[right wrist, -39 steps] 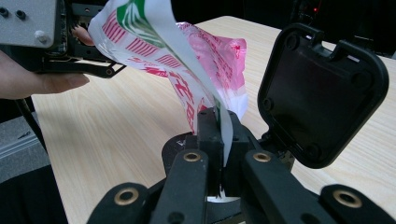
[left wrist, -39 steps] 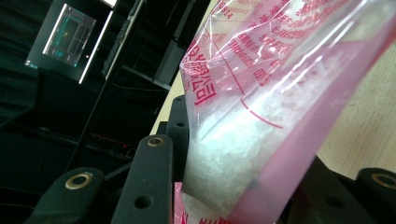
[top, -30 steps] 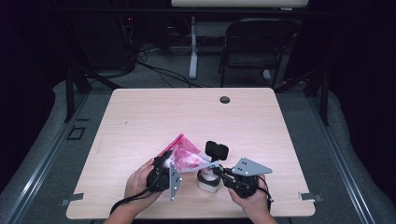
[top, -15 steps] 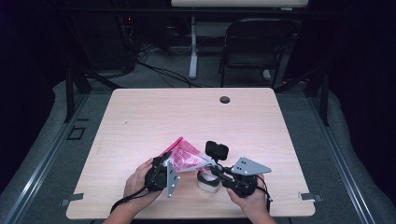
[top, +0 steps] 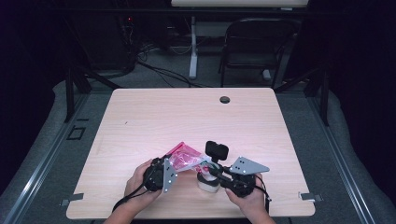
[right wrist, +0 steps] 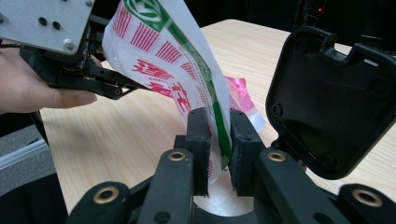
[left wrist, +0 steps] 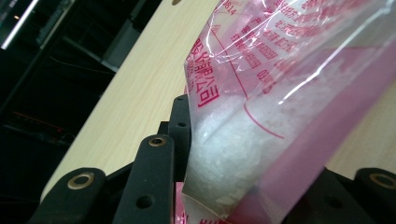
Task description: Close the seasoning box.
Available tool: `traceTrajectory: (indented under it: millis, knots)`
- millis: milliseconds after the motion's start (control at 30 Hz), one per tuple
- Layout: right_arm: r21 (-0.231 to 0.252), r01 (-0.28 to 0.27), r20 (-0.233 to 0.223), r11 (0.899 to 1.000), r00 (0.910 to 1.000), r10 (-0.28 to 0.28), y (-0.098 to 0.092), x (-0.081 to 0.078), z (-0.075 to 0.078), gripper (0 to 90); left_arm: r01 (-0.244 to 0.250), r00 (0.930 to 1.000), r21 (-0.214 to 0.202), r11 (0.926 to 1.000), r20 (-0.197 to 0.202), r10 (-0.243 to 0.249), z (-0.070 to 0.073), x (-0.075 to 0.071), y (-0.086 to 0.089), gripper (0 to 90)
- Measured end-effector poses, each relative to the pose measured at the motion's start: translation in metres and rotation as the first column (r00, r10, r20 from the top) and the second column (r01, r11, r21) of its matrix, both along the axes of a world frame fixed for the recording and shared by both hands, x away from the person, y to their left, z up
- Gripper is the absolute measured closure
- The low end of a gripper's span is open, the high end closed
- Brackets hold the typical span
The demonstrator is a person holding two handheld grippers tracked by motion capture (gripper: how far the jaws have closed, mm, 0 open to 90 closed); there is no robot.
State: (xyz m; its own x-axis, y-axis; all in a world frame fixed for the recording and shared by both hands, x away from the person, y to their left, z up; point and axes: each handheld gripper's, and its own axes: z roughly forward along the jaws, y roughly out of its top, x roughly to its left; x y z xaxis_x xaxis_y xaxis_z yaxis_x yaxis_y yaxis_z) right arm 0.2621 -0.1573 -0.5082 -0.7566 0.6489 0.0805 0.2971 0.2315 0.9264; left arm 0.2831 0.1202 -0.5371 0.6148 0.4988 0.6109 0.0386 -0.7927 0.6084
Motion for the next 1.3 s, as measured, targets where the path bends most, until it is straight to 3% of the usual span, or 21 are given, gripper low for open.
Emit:
traceTrajectory:
  millis: [533, 1000, 1300]
  knots:
    - [0.000, -0.003, -0.003, 1.000, 1.0000, 0.003, 0.001, 0.001, -0.001, 78.4, 0.012, 0.9943, -0.039, 0.9992, -0.106, -0.016, -0.010, 0.005, 0.002, 71.5]
    - [-0.003, -0.005, 0.000, 1.000, 1.0000, 0.005, 0.003, 0.001, -0.001, 78.1, 0.020, 0.9772, -0.074, 0.9971, -0.210, -0.035, -0.019, 0.010, 0.004, 71.8]
    - [0.001, -0.006, -0.001, 1.000, 1.0000, 0.006, 0.003, 0.001, -0.001, 75.5, 0.015, 0.9672, -0.101, 0.9948, -0.251, -0.040, -0.021, 0.013, 0.005, 72.0]
